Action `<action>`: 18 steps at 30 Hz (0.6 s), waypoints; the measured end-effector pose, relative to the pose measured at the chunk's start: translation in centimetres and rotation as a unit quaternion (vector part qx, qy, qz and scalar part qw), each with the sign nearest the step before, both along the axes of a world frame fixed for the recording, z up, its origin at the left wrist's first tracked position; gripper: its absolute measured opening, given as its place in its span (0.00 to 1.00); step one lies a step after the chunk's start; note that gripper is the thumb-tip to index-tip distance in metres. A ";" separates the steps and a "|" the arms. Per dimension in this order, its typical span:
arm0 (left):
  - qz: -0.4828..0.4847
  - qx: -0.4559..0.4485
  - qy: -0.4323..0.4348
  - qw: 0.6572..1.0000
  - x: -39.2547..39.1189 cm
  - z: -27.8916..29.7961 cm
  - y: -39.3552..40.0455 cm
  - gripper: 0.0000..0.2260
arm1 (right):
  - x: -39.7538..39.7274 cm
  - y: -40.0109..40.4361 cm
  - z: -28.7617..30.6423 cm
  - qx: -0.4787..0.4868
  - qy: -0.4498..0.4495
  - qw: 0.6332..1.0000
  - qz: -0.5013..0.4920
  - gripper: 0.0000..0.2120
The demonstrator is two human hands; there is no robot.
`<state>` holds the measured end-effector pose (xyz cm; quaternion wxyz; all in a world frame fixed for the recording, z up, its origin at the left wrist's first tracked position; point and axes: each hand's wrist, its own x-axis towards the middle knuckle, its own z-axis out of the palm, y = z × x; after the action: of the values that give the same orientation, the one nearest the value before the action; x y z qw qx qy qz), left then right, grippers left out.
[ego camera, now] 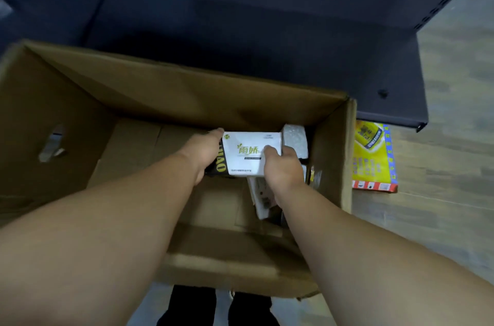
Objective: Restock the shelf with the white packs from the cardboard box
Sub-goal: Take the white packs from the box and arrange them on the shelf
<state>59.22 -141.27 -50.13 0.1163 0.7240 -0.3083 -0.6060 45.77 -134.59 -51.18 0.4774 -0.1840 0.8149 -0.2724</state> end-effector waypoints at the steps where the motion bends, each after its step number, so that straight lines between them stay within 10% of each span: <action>1: 0.003 -0.011 0.006 1.000 -0.1 1.2 0.1 0.17 | 0.0 0.0 1.0 -0.007 0.000 1.000 0.000 0.28; 18: -0.085 -0.147 0.061 0.984 -2.7 19.9 -0.4 0.17 | -6.4 -1.8 19.7 -0.163 0.118 0.980 -0.001 0.18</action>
<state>56.52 -141.64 -30.26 0.1881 0.6320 -0.4466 -0.6048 39.35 -136.35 -31.51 0.3414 -0.2888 0.8105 -0.3783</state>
